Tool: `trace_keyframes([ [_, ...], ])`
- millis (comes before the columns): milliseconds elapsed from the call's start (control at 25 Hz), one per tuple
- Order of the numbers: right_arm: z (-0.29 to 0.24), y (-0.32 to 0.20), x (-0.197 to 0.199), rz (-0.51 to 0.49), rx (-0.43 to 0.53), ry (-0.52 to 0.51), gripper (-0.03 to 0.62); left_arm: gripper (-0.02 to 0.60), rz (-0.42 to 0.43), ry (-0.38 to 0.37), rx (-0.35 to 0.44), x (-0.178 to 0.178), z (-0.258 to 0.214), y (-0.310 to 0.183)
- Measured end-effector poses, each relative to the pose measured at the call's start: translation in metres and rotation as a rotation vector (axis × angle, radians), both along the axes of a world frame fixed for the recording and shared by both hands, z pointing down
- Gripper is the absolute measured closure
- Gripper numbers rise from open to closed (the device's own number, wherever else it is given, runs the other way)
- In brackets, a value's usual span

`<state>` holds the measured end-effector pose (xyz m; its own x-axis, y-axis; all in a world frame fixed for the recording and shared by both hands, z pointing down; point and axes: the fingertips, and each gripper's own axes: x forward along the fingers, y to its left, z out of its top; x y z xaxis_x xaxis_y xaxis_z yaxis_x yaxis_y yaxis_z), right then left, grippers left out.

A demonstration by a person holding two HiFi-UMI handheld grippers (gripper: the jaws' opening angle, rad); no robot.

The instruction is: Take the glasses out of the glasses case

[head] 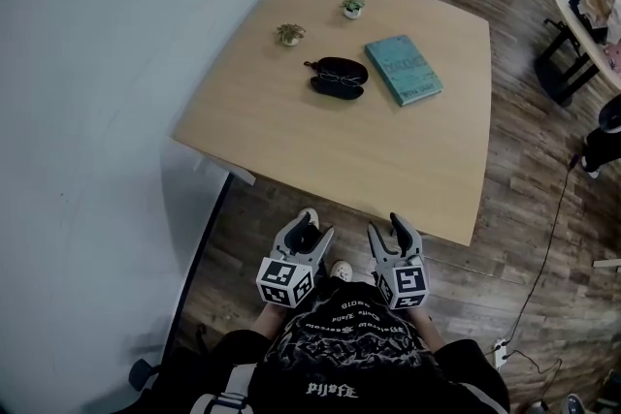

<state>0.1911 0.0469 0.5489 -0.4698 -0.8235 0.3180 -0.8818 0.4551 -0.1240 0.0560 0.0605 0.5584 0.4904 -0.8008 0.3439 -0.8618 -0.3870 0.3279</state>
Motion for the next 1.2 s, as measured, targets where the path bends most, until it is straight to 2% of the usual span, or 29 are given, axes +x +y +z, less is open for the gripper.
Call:
trace_keyframes([
  [320,0.006,-0.041,0.005,0.053,-0.011,0.005,0.378,0.337,0.08,-0.003,0.012,0.011,0.002,-0.047],
  [1200,-0.004,-0.194,-0.053,0.173,-0.001,0.047,0.378,0.337,0.212,-0.003,0.038,-0.047,-0.004,-0.226],
])
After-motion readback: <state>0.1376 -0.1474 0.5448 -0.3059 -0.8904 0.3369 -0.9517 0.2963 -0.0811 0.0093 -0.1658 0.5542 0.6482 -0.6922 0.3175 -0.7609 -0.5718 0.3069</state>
